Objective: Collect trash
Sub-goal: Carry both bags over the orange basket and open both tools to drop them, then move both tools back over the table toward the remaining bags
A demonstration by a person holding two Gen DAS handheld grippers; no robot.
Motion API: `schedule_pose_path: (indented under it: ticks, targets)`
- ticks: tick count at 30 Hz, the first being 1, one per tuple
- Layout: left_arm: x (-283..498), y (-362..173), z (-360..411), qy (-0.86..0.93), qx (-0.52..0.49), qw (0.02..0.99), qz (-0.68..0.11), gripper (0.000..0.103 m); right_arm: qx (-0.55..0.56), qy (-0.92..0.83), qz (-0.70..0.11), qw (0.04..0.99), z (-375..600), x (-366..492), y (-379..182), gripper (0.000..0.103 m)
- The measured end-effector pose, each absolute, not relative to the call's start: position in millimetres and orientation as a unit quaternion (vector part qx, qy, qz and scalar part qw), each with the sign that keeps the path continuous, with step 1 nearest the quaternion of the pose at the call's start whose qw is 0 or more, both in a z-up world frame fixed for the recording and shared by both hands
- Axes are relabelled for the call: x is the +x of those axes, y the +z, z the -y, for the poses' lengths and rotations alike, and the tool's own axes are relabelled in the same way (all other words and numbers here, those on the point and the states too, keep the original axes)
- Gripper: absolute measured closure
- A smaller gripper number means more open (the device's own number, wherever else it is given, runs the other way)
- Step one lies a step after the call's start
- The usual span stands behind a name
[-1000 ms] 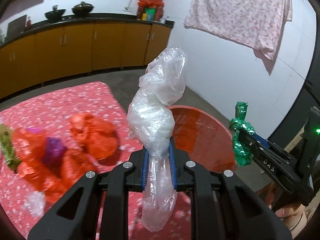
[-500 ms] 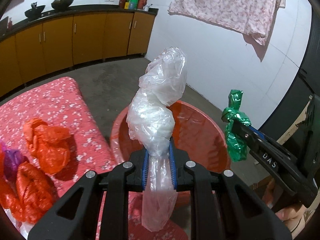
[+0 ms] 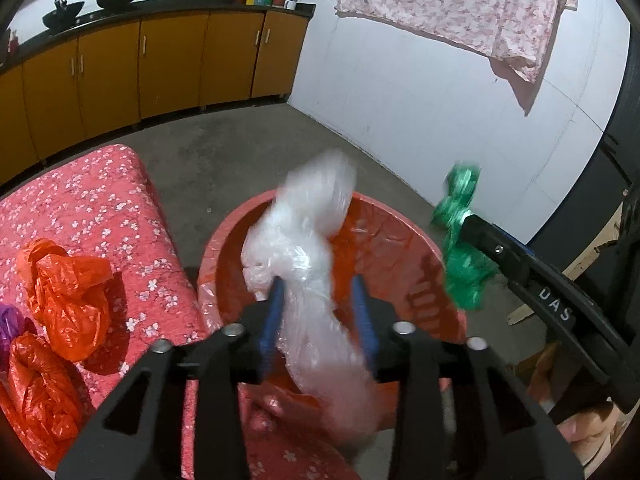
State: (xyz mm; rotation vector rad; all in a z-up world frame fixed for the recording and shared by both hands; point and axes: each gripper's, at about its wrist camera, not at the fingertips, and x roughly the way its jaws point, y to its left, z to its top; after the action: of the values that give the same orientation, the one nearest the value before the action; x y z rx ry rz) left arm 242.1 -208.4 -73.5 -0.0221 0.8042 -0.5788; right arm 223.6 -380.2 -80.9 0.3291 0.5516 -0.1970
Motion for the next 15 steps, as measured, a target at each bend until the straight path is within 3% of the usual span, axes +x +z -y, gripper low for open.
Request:
schedule_pose_path:
  ticks: [1, 3, 5, 7, 10, 15]
  targets:
    - [242.0, -74.0, 206.5, -0.275, -0.013, 0.880, -0.386, 0.053, 0.162, -0.098, -0.270, 0.944, 381.0, 221.3, -82.9, 0.060]
    - [243.2, -74.2, 201.8, -0.269, -0.018, 0.881, -0.389, 0.052, 0.163, -0.101, -0.269, 0.944, 381.2, 219.1, -83.6, 0.057]
    - [242.9, -72.7, 195.3, -0.261, -0.023, 0.883, -0.390, 0.050, 0.162, -0.107, -0.267, 0.944, 380.8, 217.2, -82.4, 0.048]
    - [239.7, -68.0, 187.1, -0.252, -0.025, 0.889, -0.381, 0.036, 0.157, -0.123, -0.256, 0.946, 380.2, 210.2, -81.0, 0.024]
    - [230.4, -57.0, 171.8, -0.234, -0.023, 0.904, -0.357, 0.021, 0.141, -0.149, -0.231, 0.951, 377.4, 200.3, -75.6, 0.005]
    - [219.8, -43.8, 146.2, -0.215, -0.029, 0.917, -0.335, 0.010, 0.125, -0.165, -0.221, 0.953, 370.2, 194.1, -72.3, 0.004]
